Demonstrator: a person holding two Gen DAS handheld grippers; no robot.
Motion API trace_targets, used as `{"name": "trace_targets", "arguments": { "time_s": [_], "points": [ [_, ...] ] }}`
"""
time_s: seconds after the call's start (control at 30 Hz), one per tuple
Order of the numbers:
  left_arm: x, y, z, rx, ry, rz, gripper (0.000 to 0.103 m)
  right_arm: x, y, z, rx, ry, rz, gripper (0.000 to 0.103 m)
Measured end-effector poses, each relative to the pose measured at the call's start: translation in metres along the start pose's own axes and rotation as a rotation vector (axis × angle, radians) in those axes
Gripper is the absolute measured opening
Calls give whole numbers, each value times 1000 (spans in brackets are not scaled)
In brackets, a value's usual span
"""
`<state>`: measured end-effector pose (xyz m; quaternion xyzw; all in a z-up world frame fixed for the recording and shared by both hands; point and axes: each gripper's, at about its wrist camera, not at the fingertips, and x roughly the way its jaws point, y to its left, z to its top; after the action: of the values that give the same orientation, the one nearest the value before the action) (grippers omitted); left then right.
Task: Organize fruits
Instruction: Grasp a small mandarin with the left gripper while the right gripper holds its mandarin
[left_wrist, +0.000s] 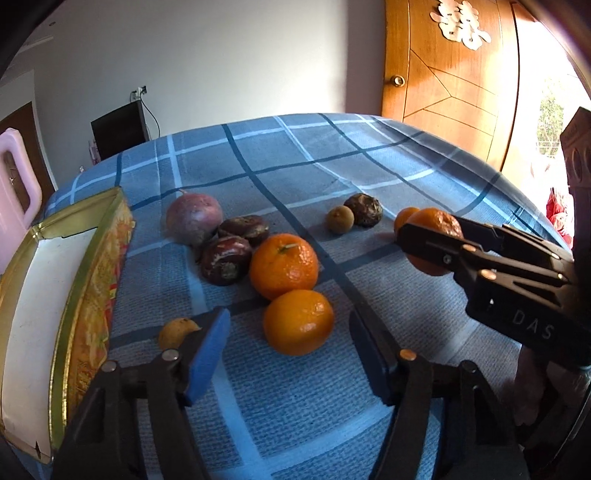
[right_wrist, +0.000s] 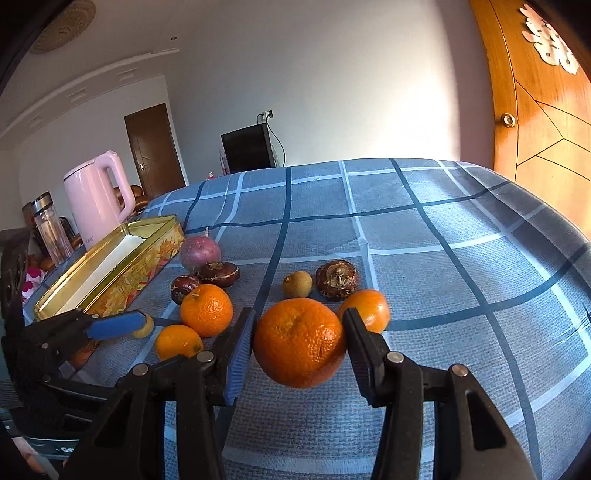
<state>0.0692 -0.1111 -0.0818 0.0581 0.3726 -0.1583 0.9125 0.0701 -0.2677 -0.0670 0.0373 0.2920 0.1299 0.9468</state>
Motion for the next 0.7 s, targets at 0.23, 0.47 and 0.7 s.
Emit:
{"name": "trace_targets", "arguments": {
  "time_s": [0.23,0.47,0.7],
  "points": [
    [4,11,-1,-66,13,-56,43,-2,9,-2,-52,-19,-32,50],
    [-9,13,-3,-71,-62,-45,43,-9,16,-5,-95,-60,-33,50],
    [-22,16,-4,-79,-137,-22,43,-15,20,-6,-126,-100,-24,50]
  ]
}}
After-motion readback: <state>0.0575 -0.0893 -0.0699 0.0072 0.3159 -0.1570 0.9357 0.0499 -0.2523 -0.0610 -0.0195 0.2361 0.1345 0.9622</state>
